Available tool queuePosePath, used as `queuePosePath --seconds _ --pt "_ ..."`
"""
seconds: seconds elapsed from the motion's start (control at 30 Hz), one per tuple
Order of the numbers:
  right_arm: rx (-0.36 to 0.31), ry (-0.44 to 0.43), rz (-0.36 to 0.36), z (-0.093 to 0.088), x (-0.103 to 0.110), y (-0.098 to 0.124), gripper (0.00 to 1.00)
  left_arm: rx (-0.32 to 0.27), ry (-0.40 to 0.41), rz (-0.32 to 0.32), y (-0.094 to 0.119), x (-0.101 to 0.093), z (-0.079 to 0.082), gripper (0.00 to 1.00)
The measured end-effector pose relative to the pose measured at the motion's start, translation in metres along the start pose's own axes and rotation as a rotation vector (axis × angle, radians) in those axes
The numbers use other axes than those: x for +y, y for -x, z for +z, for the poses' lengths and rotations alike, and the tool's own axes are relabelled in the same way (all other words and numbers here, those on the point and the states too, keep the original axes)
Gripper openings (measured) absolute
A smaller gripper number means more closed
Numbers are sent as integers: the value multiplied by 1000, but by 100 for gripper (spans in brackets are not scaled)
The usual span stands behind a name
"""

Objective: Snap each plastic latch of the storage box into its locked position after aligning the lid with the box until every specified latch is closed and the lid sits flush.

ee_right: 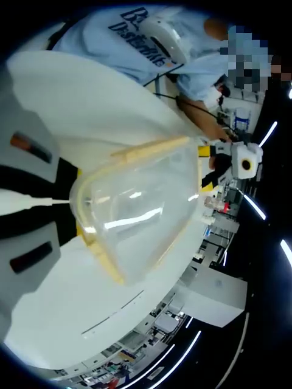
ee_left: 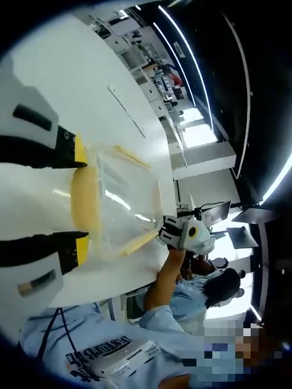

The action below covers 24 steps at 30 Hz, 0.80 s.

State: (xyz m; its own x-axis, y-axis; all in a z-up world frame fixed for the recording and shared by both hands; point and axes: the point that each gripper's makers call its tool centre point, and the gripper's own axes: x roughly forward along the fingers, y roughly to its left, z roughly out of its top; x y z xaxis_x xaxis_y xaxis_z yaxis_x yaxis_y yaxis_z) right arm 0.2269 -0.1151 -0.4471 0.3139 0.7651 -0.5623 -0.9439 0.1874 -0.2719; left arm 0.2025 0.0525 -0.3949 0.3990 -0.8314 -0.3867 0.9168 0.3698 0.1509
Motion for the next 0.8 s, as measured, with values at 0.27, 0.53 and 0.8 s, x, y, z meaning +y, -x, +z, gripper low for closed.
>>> queuePosePath --seconds 0.27,0.53,0.8 --pt "11 7 4 0 -3 -1 0 42 -27 2 -4 9 2 41" --pt "12 9 7 1 -8 -1 0 69 -27 -24 -5 14 3 40" --pt "18 9 14 1 -10 -1 0 90 -68 -36 -5 23 7 40"
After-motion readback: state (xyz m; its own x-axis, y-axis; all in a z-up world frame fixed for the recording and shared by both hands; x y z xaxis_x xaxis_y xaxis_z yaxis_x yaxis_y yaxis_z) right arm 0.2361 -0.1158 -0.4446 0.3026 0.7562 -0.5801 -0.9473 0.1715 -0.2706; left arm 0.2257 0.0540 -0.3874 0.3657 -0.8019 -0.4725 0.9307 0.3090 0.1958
